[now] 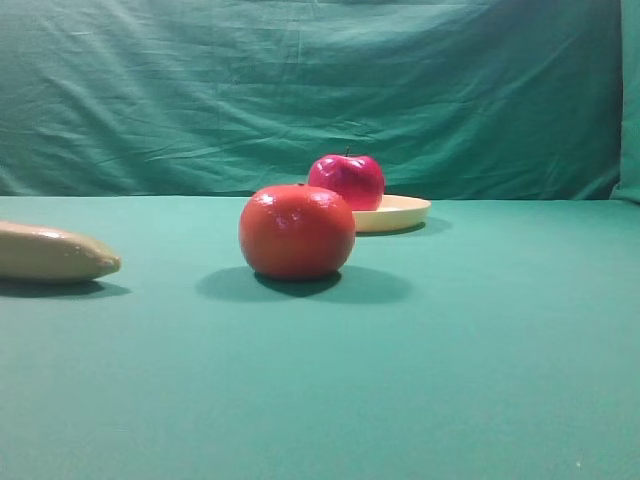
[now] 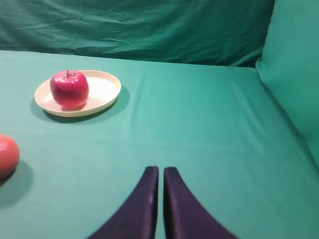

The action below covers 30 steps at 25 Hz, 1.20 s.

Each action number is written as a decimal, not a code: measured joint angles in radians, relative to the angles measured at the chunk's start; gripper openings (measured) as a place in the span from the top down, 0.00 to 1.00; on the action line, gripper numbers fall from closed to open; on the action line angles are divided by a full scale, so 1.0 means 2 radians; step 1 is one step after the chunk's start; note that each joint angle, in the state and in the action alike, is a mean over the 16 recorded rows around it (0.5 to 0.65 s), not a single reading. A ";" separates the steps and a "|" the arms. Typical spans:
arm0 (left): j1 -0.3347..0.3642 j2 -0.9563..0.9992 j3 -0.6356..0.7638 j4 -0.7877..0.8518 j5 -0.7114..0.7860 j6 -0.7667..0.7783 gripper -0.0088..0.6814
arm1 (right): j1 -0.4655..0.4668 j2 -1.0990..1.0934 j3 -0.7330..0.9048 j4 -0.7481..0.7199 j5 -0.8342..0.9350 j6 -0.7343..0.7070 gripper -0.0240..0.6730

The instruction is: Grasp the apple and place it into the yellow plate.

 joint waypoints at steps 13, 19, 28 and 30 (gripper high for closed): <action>0.000 0.000 0.000 0.000 0.000 0.000 0.76 | -0.010 -0.018 0.063 -0.001 -0.039 0.002 0.97; 0.000 0.000 0.000 0.000 0.000 0.000 0.76 | -0.010 -0.018 0.064 -0.001 -0.039 0.002 0.97; 0.000 0.000 0.000 0.000 0.000 0.000 0.76 | -0.010 -0.018 0.064 -0.002 -0.038 0.002 0.97; 0.000 0.000 0.000 0.000 0.000 0.000 0.76 | -0.010 -0.018 0.064 -0.002 -0.038 0.002 0.97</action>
